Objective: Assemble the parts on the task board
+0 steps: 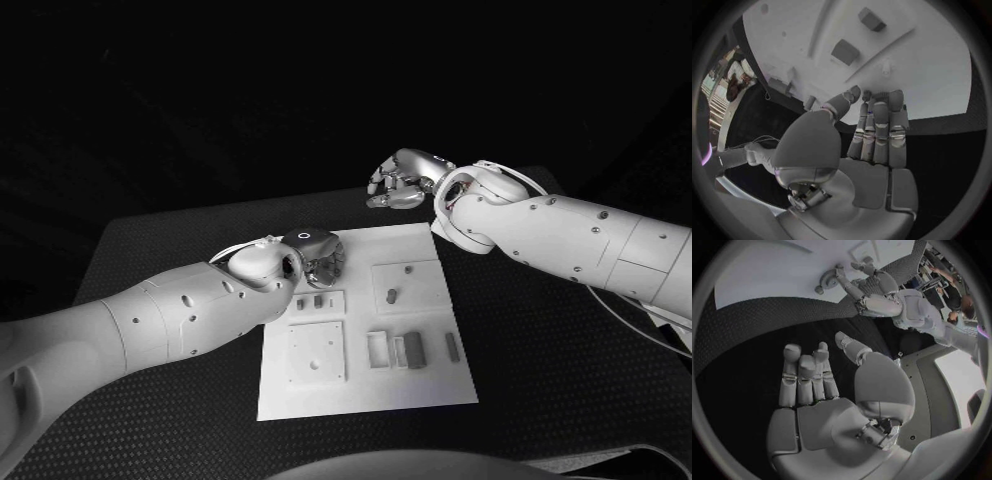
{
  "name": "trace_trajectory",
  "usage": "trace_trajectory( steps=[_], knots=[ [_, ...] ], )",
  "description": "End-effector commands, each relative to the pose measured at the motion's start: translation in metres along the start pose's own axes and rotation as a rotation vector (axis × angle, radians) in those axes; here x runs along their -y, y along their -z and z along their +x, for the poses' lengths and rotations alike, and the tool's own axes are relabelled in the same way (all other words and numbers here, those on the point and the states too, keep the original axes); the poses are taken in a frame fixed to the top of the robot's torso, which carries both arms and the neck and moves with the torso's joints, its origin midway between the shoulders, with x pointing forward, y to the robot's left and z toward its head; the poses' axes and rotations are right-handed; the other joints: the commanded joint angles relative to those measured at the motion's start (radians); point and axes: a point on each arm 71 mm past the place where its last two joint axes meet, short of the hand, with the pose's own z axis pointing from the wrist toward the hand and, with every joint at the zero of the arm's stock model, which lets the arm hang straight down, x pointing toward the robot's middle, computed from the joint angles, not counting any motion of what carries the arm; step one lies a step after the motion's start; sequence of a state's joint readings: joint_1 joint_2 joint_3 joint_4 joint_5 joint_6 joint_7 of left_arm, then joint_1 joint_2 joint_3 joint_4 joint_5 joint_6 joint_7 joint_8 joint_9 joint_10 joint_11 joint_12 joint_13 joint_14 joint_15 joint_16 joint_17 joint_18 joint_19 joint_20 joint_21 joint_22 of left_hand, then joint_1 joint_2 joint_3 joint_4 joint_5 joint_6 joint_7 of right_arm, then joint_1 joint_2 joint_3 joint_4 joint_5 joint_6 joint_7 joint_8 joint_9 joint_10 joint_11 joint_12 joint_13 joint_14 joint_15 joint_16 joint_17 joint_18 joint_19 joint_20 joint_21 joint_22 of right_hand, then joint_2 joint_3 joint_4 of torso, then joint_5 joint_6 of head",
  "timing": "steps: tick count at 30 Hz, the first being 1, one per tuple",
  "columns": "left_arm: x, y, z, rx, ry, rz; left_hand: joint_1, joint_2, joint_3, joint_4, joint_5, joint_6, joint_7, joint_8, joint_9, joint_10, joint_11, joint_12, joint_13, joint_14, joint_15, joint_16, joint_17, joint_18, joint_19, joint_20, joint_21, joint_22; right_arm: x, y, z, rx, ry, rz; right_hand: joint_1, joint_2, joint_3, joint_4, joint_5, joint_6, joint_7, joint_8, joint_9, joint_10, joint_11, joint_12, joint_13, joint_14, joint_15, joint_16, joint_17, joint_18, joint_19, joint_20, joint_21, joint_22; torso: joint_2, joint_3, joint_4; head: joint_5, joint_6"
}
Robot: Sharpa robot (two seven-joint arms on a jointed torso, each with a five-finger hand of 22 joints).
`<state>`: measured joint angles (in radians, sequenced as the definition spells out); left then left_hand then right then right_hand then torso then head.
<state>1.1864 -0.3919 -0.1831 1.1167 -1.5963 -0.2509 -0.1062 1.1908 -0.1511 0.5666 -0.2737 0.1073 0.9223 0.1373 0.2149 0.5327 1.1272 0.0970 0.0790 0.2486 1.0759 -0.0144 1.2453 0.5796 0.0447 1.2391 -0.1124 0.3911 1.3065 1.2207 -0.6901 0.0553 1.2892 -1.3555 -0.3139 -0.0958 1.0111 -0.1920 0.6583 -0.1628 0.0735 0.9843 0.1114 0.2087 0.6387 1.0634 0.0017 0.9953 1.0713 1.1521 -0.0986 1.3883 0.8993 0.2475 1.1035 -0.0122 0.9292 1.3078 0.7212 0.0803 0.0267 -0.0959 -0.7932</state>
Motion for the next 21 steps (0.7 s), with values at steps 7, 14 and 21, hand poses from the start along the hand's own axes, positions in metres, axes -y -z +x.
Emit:
trace_trajectory(
  steps=[7,14,21],
  knots=[
    [0.0042,0.0011,0.0049,-0.046,-0.008,0.026,0.0,0.018,0.001,0.002,0.004,0.03,-0.001,0.017,-0.003,0.038,-0.007,0.009,0.007,0.01,-0.008,0.027,0.004,0.076,0.017,-0.007,0.02,0.022,-0.001,0.0003,0.0001,-0.004,0.002,-0.009,0.0,0.012,0.001,0.005,0.002,0.0,0.007,0.0,-0.001,0.003,0.005,0.003,-0.002,0.002,0.0,-0.001,-0.001,0.014,0.006,-0.005,-0.003,0.016,0.0,-0.0003,0.0008,-0.004,-0.001],
    [0.0064,0.003,0.0049,-0.043,-0.004,0.04,-0.001,0.024,0.001,0.0,0.006,0.051,-0.004,0.029,-0.003,0.065,-0.013,0.016,0.015,0.019,-0.013,0.043,0.004,0.077,0.027,-0.013,0.033,0.025,-0.0005,0.0001,0.0001,-0.004,0.003,-0.007,0.0,0.012,0.001,0.004,0.002,0.0,0.007,0.0,-0.001,0.003,0.005,0.003,-0.002,0.002,0.0,-0.001,-0.001,0.014,0.006,-0.005,-0.003,0.016,0.001,-0.0006,0.0009,-0.006,-0.003],
    [0.0063,0.0045,0.0041,-0.029,0.002,0.045,-0.002,0.026,0.002,-0.002,0.006,0.066,-0.008,0.038,-0.004,0.087,-0.018,0.022,0.023,0.026,-0.018,0.053,0.003,0.077,0.034,-0.017,0.044,0.025,-0.0009,-0.0003,0.0005,-0.005,0.002,-0.008,0.0,0.013,0.001,0.004,0.002,0.001,0.006,0.0,-0.001,0.003,0.005,0.004,-0.002,0.002,0.0,-0.001,-0.001,0.014,0.006,-0.005,-0.003,0.016,0.0,-0.0005,0.0022,-0.005,-0.004]
  ],
)
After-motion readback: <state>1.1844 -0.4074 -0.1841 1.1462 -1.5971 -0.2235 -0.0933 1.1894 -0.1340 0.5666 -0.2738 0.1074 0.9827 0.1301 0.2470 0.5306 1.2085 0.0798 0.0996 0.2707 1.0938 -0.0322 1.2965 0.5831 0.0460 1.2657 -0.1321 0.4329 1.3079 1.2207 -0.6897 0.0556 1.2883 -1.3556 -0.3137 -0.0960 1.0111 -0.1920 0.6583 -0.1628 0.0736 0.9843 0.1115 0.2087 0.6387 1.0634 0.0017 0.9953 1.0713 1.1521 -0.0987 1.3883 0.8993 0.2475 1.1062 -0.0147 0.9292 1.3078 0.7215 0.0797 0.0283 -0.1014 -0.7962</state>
